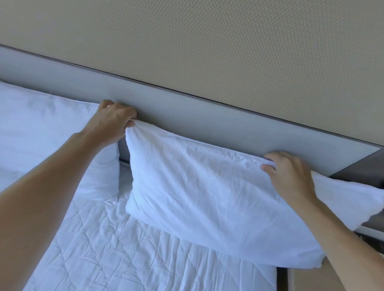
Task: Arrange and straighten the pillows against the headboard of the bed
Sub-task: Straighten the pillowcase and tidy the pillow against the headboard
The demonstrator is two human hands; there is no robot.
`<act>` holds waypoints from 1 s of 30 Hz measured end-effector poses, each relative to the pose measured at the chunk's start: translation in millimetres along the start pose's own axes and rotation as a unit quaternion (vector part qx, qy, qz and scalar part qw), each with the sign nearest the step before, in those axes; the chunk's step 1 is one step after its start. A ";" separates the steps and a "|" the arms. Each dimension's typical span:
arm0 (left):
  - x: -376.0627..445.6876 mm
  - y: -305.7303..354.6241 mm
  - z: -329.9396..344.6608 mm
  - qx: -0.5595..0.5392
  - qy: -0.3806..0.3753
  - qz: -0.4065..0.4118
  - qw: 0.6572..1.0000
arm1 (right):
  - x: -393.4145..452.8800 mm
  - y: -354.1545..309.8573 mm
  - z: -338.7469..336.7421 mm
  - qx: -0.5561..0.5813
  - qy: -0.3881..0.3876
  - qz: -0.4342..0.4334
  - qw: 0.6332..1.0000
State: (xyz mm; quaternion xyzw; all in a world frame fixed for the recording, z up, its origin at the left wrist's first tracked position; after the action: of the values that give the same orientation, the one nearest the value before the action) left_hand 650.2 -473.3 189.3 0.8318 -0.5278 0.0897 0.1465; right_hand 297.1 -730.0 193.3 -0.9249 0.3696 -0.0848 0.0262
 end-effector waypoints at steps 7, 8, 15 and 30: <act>-6.6 2.6 -6.1 0.017 0.020 0.002 1.000 | 30.1 -101.6 20.1 0.064 -0.059 -0.076 0.993; -6.5 0.7 -5.4 0.013 0.008 -0.004 1.000 | 32.1 -111.0 21.1 0.059 -0.060 -0.081 0.993; -6.7 -18.6 -9.5 0.001 -0.009 -0.031 0.999 | 39.1 -120.7 4.8 0.014 0.011 -0.087 0.996; -24.7 3.0 -32.4 -0.027 0.131 -0.087 0.987 | 26.6 -110.6 4.8 0.033 0.112 -0.101 0.988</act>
State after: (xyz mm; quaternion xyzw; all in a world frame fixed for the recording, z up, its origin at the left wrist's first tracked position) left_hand 637.1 -442.5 212.8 0.8514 -0.4318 0.1704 0.2442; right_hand 392.0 -668.1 204.6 -0.9408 0.2716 -0.2026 0.0066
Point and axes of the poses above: each hand's wrist, its own x-axis towards the middle knuckle, its own z-axis out of the palm, y = z × x, the point moved 5 cm from there along x, towards the middle knuckle, and after that the axes turned 7 degrees about -x, right-handed, at the moved point
